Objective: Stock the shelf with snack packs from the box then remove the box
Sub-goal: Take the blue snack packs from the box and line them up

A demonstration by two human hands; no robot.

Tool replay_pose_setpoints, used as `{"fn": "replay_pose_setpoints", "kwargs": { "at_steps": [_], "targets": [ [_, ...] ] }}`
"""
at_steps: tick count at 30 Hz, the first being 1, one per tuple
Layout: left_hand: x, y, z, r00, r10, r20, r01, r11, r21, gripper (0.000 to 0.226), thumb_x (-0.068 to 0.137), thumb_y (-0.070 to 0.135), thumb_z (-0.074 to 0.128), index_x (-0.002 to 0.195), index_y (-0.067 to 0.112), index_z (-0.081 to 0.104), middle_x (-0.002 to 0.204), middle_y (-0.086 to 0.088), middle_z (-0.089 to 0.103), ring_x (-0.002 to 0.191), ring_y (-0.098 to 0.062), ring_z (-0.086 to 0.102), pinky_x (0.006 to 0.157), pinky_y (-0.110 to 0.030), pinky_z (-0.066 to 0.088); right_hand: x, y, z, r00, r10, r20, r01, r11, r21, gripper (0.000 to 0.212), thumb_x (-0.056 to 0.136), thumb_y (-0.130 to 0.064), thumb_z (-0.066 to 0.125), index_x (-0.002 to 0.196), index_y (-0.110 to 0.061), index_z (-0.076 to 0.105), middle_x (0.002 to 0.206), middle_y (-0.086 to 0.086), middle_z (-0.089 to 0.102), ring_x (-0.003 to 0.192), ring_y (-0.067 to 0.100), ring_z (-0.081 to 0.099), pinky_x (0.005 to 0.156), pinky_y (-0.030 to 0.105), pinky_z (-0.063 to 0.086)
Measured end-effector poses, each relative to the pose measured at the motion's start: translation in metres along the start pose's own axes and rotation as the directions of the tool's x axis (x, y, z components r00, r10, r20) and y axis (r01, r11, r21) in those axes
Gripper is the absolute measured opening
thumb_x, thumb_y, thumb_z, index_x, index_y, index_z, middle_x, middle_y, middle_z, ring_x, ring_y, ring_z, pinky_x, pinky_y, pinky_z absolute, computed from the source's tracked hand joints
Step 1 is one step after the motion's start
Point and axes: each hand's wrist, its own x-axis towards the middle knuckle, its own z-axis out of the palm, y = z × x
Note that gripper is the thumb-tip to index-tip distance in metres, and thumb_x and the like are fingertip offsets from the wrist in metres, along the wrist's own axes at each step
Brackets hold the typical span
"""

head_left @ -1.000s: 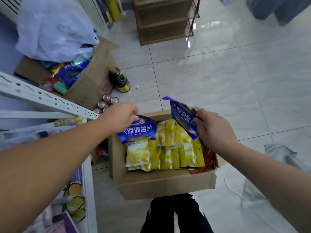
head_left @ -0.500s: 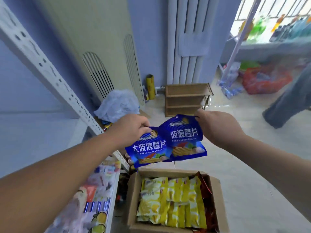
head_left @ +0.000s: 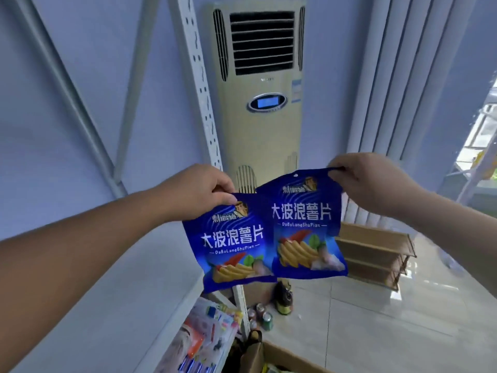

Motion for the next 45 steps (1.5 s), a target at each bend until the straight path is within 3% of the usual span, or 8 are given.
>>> {"fn": "replay_pose_setpoints", "kwargs": {
  "at_steps": [7, 10, 12, 21, 28, 33, 39, 45],
  "targets": [
    [-0.117, -0.010, -0.050, 0.959, -0.243, -0.147, 0.250, 0.968, 0.035, 0.008, 0.091, 0.040, 0.069, 0.094, 0.033, 0.073, 0.081, 0.016, 0.074, 0.070, 0.006, 0.068, 0.058, -0.015, 0.053, 0.021, -0.075, -0.008, 0.973, -0.232, 0.000, 0.225, 0.944, 0.240, 0.014, 0.101, -0.020, 0.053, 0.094, -0.019, 0.065, 0.078, -0.010, 0.067, 0.074, 0.006, 0.062, 0.059, 0.028, 0.046],
    [-0.180, -0.014, -0.059, 0.914, -0.348, -0.207, 0.363, 0.931, 0.039, 0.007, 0.091, 0.039, 0.069, 0.092, 0.033, 0.073, 0.080, 0.017, 0.074, 0.071, 0.007, 0.067, 0.061, -0.018, 0.053, 0.022, -0.115, 0.003, 0.947, -0.321, 0.003, 0.303, 0.895, 0.326, 0.015, 0.100, -0.019, 0.055, 0.094, -0.013, 0.068, 0.077, -0.004, 0.069, 0.074, 0.016, 0.065, 0.066, 0.038, 0.055],
    [-0.226, -0.016, -0.062, 0.873, -0.427, -0.237, 0.444, 0.896, 0.024, 0.008, 0.090, 0.039, 0.070, 0.092, 0.032, 0.074, 0.081, 0.015, 0.075, 0.071, 0.005, 0.068, 0.064, -0.022, 0.056, 0.019, -0.147, 0.012, 0.920, -0.392, 0.000, 0.363, 0.851, 0.380, 0.014, 0.099, -0.018, 0.056, 0.092, -0.014, 0.068, 0.075, -0.005, 0.068, 0.073, 0.019, 0.066, 0.070, 0.043, 0.056],
    [-0.428, -0.015, -0.089, 0.608, -0.712, -0.351, 0.748, 0.662, -0.045, 0.008, 0.090, 0.040, 0.070, 0.093, 0.034, 0.073, 0.081, 0.016, 0.075, 0.072, 0.006, 0.069, 0.063, -0.021, 0.057, -0.026, -0.316, 0.029, 0.760, -0.649, 0.031, 0.541, 0.658, 0.524, 0.017, 0.100, -0.020, 0.055, 0.086, -0.020, 0.066, 0.074, -0.011, 0.069, 0.074, 0.003, 0.063, 0.062, 0.024, 0.046],
    [-0.559, -0.008, -0.096, 0.433, -0.819, -0.377, 0.845, 0.514, -0.149, 0.005, 0.090, 0.040, 0.070, 0.092, 0.036, 0.070, 0.082, 0.016, 0.076, 0.075, 0.002, 0.072, 0.067, -0.025, 0.059, -0.084, -0.433, 0.037, 0.649, -0.760, 0.023, 0.584, 0.518, 0.625, 0.015, 0.100, -0.020, 0.056, 0.087, -0.021, 0.065, 0.075, -0.008, 0.071, 0.074, 0.003, 0.065, 0.059, 0.022, 0.045],
    [-0.649, -0.006, -0.095, 0.353, -0.854, -0.383, 0.877, 0.444, -0.182, 0.005, 0.090, 0.038, 0.071, 0.092, 0.034, 0.072, 0.079, 0.017, 0.076, 0.069, 0.002, 0.071, 0.056, -0.017, 0.054, -0.135, -0.515, 0.045, 0.578, -0.814, 0.051, 0.567, 0.446, 0.692, 0.011, 0.101, -0.025, 0.058, 0.091, -0.023, 0.062, 0.083, -0.011, 0.069, 0.082, 0.006, 0.067, 0.061, 0.024, 0.051],
    [-0.759, -0.009, -0.095, 0.269, -0.889, -0.372, 0.901, 0.368, -0.228, 0.005, 0.090, 0.035, 0.071, 0.091, 0.030, 0.072, 0.079, 0.014, 0.077, 0.069, -0.003, 0.073, 0.067, -0.028, 0.061, -0.202, -0.602, 0.059, 0.547, -0.830, 0.105, 0.515, 0.433, 0.740, 0.012, 0.101, -0.029, 0.059, 0.098, -0.019, 0.064, 0.096, -0.002, 0.072, 0.093, 0.014, 0.069, 0.073, 0.032, 0.060],
    [-0.853, -0.025, -0.084, 0.215, -0.923, -0.318, 0.913, 0.306, -0.270, 0.012, 0.088, 0.037, 0.072, 0.095, 0.027, 0.074, 0.079, 0.013, 0.077, 0.071, -0.005, 0.074, 0.065, -0.027, 0.060, -0.253, -0.664, 0.086, 0.536, -0.824, 0.184, 0.399, 0.439, 0.805, 0.013, 0.101, -0.022, 0.058, 0.093, -0.014, 0.064, 0.084, -0.001, 0.074, 0.077, 0.010, 0.074, 0.070, 0.032, 0.061]
  ]
}}
